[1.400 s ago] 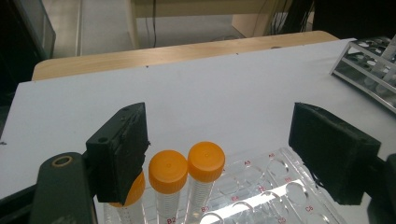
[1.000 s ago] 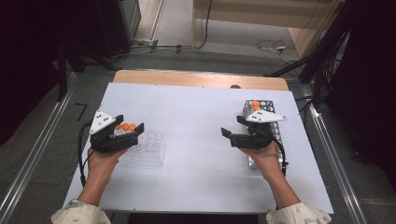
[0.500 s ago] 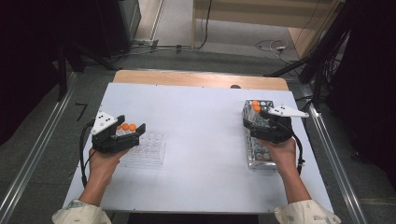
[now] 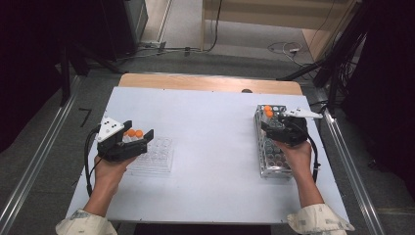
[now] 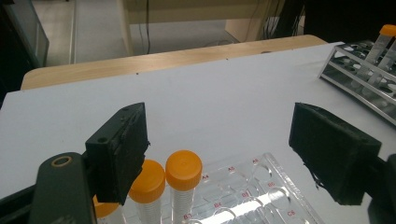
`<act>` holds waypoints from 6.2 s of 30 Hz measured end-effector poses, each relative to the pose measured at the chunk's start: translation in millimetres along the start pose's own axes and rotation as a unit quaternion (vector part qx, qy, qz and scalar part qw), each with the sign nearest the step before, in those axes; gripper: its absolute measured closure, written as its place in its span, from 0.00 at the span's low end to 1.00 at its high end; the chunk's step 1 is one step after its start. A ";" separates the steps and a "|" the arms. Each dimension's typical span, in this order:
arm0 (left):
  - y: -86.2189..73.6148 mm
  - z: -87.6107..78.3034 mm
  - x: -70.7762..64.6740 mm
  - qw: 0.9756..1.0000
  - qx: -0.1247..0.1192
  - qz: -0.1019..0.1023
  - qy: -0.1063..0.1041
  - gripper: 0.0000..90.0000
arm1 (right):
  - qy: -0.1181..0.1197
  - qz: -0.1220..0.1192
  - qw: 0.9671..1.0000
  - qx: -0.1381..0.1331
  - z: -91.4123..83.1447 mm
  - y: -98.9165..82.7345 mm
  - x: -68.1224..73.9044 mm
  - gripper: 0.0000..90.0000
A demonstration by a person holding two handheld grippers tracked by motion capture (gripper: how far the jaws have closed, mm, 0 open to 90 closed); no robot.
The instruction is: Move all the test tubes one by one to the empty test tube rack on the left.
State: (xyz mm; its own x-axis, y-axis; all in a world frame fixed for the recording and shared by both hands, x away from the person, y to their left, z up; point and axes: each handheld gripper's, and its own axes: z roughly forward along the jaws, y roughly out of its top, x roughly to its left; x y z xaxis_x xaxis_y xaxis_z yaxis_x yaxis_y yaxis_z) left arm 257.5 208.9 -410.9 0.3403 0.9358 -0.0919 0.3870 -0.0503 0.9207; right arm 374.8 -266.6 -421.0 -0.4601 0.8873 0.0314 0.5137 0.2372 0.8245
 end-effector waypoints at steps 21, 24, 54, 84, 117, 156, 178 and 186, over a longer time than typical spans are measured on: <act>-2.4 3.7 -2.2 1.000 0.006 0.001 -0.002 0.23 | -0.037 -0.024 0.998 0.051 23.9 3.6 5.8 0.69; -2.5 3.7 -2.4 1.000 0.006 0.001 -0.002 0.23 | -0.048 -0.029 0.997 0.053 24.7 4.1 7.6 0.74; -2.8 3.4 -4.8 1.000 0.009 0.002 -0.006 0.23 | -0.024 -0.003 1.000 -0.008 -2.0 15.1 2.8 0.80; -0.9 1.6 -11.7 1.000 0.007 0.011 -0.017 0.23 | 0.040 -0.041 0.998 -0.028 -22.7 27.0 45.2 0.80; -3.2 7.5 -37.0 0.998 0.015 0.026 -0.054 0.23 | 0.144 -0.121 0.982 0.023 2.4 10.5 126.5 0.80; -19.5 21.2 -93.5 0.986 0.043 0.067 -0.147 0.34 | 0.248 -0.186 0.948 0.073 18.5 -18.7 204.5 0.80; -24.6 23.3 -100.1 0.979 0.041 0.084 -0.180 0.78 | 0.261 -0.189 0.944 0.076 18.2 -20.9 211.2 0.80; -23.8 22.2 -100.4 0.980 0.039 0.086 -0.178 0.79 | 0.277 -0.184 0.940 0.077 18.9 -21.2 210.7 0.70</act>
State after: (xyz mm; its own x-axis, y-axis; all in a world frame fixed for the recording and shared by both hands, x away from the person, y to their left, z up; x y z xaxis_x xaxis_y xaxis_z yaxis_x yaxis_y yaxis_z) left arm 233.2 108.4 -432.0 0.6775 0.7313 -0.0779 0.3582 -0.2355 0.9035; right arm 280.7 -77.1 -442.5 -0.9116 0.4023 0.0844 0.3253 0.5807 0.7463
